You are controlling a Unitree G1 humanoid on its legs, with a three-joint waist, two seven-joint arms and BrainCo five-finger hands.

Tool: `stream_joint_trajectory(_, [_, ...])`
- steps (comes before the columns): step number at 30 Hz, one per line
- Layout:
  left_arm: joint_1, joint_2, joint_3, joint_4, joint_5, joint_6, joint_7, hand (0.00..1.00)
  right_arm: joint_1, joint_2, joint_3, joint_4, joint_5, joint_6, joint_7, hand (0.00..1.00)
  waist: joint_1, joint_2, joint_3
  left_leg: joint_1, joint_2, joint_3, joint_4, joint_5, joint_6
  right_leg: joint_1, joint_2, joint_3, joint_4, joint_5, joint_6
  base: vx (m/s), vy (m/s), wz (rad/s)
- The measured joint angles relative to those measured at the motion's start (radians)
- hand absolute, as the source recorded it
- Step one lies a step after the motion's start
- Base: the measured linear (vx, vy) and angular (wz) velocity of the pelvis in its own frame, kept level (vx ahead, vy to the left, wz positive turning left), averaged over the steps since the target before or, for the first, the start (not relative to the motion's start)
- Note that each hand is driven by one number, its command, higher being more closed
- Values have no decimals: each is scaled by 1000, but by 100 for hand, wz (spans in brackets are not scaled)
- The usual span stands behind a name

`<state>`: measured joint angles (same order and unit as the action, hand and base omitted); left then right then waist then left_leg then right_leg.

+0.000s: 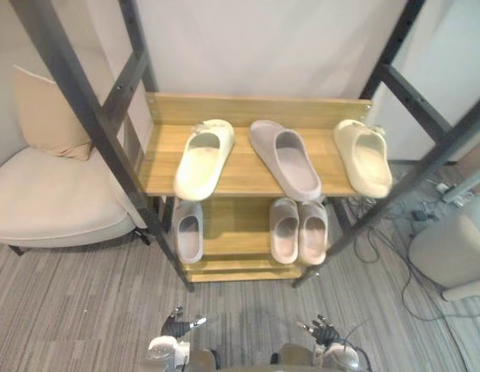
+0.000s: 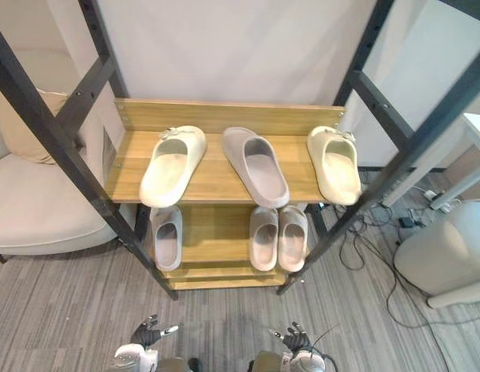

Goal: Organize the slippers on the shoe rack

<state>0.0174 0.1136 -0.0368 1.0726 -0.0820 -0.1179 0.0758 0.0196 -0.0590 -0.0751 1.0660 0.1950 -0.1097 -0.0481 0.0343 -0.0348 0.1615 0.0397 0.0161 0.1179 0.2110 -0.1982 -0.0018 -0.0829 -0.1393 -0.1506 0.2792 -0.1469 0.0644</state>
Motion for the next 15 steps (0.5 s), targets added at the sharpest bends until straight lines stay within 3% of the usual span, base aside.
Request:
stream_joint_trajectory(1, [-3, -10, 2, 18, 1, 4, -1, 0, -1, -14, -2, 13, 0, 0, 2, 0, -4, 16, -13, 21, 8, -20, -11, -9, -21, 35, 9, -5, -64, 55, 3, 241, -169, 13])
stream_joint_trajectory(6, [17, -42, 15, 30, 2, 3, -3, 0, 23, -31, -4, 21, -1, 1, 1, 0, -4, 56, -42, 88, 44, -19, -84, -5, -36, 123, 60, -6, -186, 80, -11, 158, -114, -8])
stream_joint_trajectory(9, [13, -43, 17, 39, 3, 1, -15, 0, 26, -27, -3, 22, -1, 0, 0, 0, -7, 51, -43, 97, 48, -20, -104, -1, -43, 144, 75, -6, -240, 104, -14, 29, -21, -4])
stream_joint_trajectory(15, [14, -19, 16, 43, 4, -1, -12, 0, 59, -13, 22, -21, -2, 0, -14, 0, -10, 15, -54, 99, 30, -18, -105, -1, -42, 183, 67, 1, -329, 161, 0, -36, 29, -2])
